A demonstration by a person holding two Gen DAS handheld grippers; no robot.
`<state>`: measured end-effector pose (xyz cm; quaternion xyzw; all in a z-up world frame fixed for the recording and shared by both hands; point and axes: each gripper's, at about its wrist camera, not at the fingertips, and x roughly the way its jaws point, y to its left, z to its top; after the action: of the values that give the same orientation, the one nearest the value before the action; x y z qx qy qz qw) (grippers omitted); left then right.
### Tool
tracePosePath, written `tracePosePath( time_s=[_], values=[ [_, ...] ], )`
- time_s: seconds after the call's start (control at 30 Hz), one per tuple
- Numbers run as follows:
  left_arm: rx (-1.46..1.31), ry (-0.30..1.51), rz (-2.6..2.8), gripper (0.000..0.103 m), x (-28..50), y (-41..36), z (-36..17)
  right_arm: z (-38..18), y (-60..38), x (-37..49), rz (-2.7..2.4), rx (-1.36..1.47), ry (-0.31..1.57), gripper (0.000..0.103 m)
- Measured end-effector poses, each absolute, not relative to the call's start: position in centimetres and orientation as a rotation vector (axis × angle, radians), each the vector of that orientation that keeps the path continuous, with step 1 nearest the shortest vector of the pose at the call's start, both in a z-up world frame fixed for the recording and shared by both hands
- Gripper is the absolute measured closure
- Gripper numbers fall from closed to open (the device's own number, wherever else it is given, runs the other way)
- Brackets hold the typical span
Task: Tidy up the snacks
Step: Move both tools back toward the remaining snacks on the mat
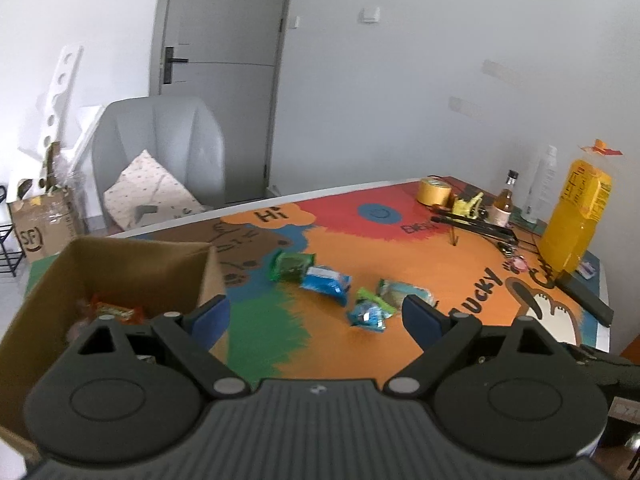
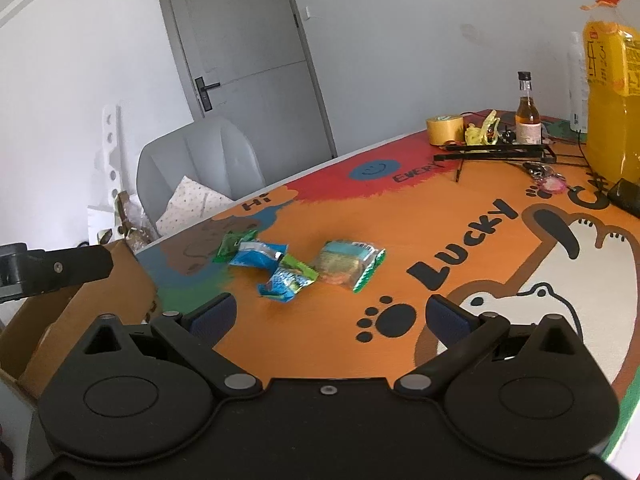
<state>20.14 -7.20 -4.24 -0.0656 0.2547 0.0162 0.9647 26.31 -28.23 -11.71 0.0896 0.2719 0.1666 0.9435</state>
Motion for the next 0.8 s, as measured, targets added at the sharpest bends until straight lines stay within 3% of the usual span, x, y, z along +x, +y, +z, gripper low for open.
tracePosePath(
  time_s=[0.8],
  values=[
    [-0.145,0.582,0.002,0.014,28.4,-10.1,-7.2,-13.4,-30.9,32.0,0.351,0.294,0.576,0.000]
  ],
)
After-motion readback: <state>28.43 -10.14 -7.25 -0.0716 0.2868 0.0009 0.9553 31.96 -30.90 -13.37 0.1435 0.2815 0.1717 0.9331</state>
